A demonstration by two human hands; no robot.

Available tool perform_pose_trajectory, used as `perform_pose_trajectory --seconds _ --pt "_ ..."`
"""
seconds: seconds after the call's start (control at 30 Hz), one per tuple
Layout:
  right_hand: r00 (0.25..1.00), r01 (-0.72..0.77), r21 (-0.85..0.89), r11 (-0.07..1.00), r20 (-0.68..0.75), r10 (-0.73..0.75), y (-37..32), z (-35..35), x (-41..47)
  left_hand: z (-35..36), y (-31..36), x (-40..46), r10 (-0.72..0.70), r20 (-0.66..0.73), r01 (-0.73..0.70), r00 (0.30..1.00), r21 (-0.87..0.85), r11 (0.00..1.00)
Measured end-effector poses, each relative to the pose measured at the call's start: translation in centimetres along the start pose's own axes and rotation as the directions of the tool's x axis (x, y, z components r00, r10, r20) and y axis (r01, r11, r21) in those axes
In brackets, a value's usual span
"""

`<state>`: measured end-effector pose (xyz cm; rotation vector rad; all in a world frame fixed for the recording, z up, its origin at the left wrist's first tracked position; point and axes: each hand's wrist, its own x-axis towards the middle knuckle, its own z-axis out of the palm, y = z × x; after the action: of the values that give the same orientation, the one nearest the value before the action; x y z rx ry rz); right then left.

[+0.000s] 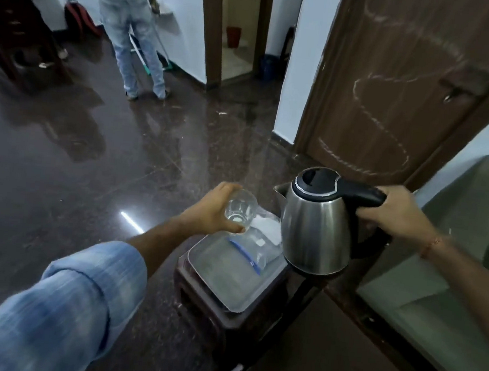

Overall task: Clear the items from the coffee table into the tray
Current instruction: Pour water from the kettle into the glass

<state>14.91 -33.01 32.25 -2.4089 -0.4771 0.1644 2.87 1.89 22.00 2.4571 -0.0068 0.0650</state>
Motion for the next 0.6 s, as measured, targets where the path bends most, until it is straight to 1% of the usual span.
perform_pose_trajectory --seconds 0.13,0.23,0.4,0.6 --pt "0.998 0.053 -0.108 0.993 0.038 -0.049 -4.0 -5.8 -1.7 -1.6 3.7 1.0 0.041 -0.003 -0.041 0.999 0.013 0.999" --pt "0.995 0.09 -0.199 0.976 0.066 -0.078 -6.9 -8.6 -2.7 -2.0 6.1 1.5 0.078 -0.007 -0.078 0.997 0.018 0.997" --pt "0.986 0.131 -0.34 0.931 0.14 -0.088 -10.8 -10.7 -4.5 -1.9 9.5 1.5 0.13 0.01 -0.13 0.991 0.058 0.99" --pt "0.975 0.166 -0.476 0.864 0.212 -0.07 -13.2 -11.8 -5.3 -0.9 12.0 0.6 0.175 0.009 -0.175 0.985 0.032 0.984"
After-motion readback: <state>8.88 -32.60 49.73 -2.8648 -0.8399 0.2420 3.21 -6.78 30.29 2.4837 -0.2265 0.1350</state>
